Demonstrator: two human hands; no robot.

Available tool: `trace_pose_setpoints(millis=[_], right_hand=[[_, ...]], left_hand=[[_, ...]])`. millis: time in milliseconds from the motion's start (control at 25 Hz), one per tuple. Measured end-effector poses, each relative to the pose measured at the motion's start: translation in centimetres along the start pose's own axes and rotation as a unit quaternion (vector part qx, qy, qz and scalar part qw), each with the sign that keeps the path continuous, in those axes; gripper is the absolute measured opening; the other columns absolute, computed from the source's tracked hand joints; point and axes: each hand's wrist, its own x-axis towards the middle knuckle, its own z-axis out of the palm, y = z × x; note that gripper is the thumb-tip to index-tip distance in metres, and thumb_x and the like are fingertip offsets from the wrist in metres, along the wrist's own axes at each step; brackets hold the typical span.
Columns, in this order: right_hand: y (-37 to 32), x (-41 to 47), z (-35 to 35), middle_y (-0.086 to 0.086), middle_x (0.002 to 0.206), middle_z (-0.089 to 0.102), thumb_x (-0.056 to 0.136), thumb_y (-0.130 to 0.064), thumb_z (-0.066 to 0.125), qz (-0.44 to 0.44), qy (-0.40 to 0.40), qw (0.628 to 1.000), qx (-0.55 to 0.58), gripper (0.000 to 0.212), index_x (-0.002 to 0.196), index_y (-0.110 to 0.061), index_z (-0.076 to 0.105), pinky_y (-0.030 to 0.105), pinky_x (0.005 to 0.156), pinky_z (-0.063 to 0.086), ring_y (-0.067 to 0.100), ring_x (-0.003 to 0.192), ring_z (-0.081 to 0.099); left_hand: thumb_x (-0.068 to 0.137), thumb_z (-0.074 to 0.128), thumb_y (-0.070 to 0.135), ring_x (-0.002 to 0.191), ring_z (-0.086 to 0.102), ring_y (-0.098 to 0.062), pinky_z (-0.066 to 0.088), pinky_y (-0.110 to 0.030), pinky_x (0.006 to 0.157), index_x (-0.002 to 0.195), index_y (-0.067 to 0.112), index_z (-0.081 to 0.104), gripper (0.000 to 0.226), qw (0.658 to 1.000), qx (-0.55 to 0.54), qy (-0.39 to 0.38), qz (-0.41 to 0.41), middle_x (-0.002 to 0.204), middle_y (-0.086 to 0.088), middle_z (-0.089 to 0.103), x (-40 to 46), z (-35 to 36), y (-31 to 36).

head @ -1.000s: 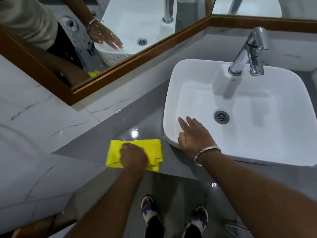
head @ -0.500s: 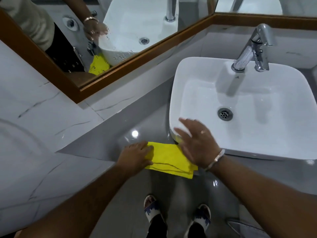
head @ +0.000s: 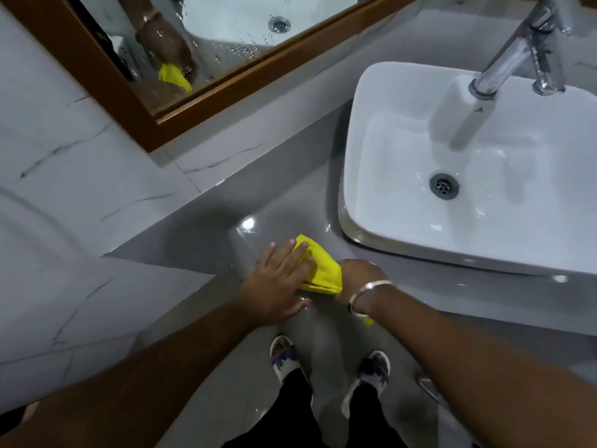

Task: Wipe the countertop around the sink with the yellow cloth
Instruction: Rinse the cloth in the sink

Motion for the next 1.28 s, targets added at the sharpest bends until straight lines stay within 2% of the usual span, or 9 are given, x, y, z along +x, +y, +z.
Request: trace_pose_setpoints(millis=[200, 320, 440, 560, 680, 800, 1000, 1120, 1280], right_hand=[[1.0, -4.0, -4.5, 0.013, 0.089, 0.072, 0.070, -0.010, 0.065, 0.074, -0.282, 0.866, 0.406, 0.034, 0.103, -0.012, 0.062, 0.049, 0.086, 0.055, 0.030, 0.081, 0.068], [3.5, -6.4, -7.8, 0.011, 0.076, 0.069, 0.078, 0.001, 0.055, 0.097, -0.332, 0.737, 0.581, 0.028, 0.100, -0.015, 0.059, 0.046, 0.072, 0.055, 0.026, 0.069, 0.067], [6.4, -7.8, -11.3, 0.002, 0.062, 0.058, 0.071, -0.008, 0.053, 0.078, -0.380, 0.673, 0.630, 0.012, 0.081, -0.013, 0.055, 0.025, 0.049, 0.051, 0.011, 0.047, 0.051], [10.1, -8.2, -14.4, -0.001, 0.055, 0.049, 0.060, -0.015, 0.055, 0.030, -0.464, 0.684, 0.562, 0.016, 0.073, -0.012, 0.048, 0.016, 0.040, 0.036, 0.007, 0.040, 0.040], [14.2, -8.2, -18.2, -0.003, 0.053, 0.055, 0.061, -0.022, 0.064, 0.025, -0.463, 0.773, 0.433, 0.032, 0.088, -0.007, 0.060, 0.016, 0.040, 0.039, 0.007, 0.040, 0.046], [19.8, -6.2, -20.8, 0.000, 0.055, 0.058, 0.054, -0.030, 0.075, 0.050, -0.396, 0.864, 0.308, 0.059, 0.107, -0.006, 0.064, 0.024, 0.049, 0.045, 0.015, 0.047, 0.051], [24.0, -1.6, -19.6, -0.001, 0.062, 0.056, 0.065, -0.032, 0.069, -0.010, -0.102, 0.991, 0.083, 0.022, 0.061, -0.021, 0.051, 0.025, 0.055, 0.045, 0.020, 0.056, 0.054], [25.6, 1.1, -17.9, -0.004, 0.072, 0.061, 0.079, -0.029, 0.053, -0.149, 0.122, 0.976, -0.098, 0.006, 0.079, -0.031, 0.058, 0.026, 0.059, 0.039, 0.025, 0.068, 0.060], [28.3, 5.4, -16.0, 0.005, 0.065, 0.067, 0.063, -0.025, 0.069, -0.261, 0.291, 0.901, -0.186, 0.024, 0.086, -0.021, 0.067, 0.029, 0.049, 0.043, 0.032, 0.055, 0.064]], left_hand=[[0.086, 0.056, 0.035, 0.136, 0.041, -0.035, 0.038, -0.053, 0.107, 0.140, 0.010, 0.044, 0.060, 0.990, -0.051, 0.122, 0.043, 0.149, -0.017, 0.042, -0.3, -0.6, 1.3], [0.087, 0.061, 0.030, 0.135, 0.041, -0.037, 0.036, -0.056, 0.108, 0.139, 0.001, 0.038, 0.064, 0.963, -0.048, 0.250, 0.085, 0.147, -0.022, 0.040, 1.0, -3.2, 3.7], [0.080, 0.071, 0.047, 0.135, 0.041, -0.037, 0.035, -0.058, 0.108, 0.140, 0.000, 0.035, 0.084, 0.950, -0.012, 0.304, 0.072, 0.148, -0.022, 0.040, 5.1, -5.7, 6.8], [0.079, 0.073, 0.029, 0.126, 0.054, -0.035, 0.043, -0.053, 0.103, 0.136, 0.000, 0.041, 0.071, 0.934, 0.005, 0.349, 0.074, 0.137, -0.021, 0.053, 11.9, -8.4, 10.0], [0.083, 0.061, 0.014, 0.083, 0.069, -0.034, 0.057, -0.042, 0.062, 0.124, 0.006, 0.054, 0.043, 0.942, -0.016, 0.309, 0.130, 0.099, -0.014, 0.073, 18.1, -10.8, 12.0], [0.082, 0.047, 0.012, 0.065, 0.063, -0.036, 0.041, -0.033, 0.045, 0.107, 0.009, 0.060, 0.029, 0.984, 0.046, 0.135, 0.109, 0.081, -0.011, 0.067, 23.7, -13.1, 14.3], [0.084, 0.054, 0.028, 0.064, 0.057, -0.025, 0.040, -0.028, 0.056, 0.065, 0.020, 0.042, 0.024, 0.982, 0.079, -0.169, -0.034, 0.067, 0.005, 0.055, 31.4, -13.1, 17.1], [0.079, 0.056, 0.022, 0.046, 0.054, -0.018, 0.047, -0.024, 0.047, 0.055, 0.018, 0.051, 0.026, 0.935, -0.162, -0.299, -0.100, 0.052, 0.001, 0.058, 33.3, -10.8, 15.3], [0.083, 0.064, 0.016, 0.039, 0.040, -0.015, 0.035, -0.022, 0.043, 0.040, 0.020, 0.048, 0.046, 0.812, -0.444, -0.340, -0.165, 0.041, 0.004, 0.045, 33.7, -8.8, 14.7]])
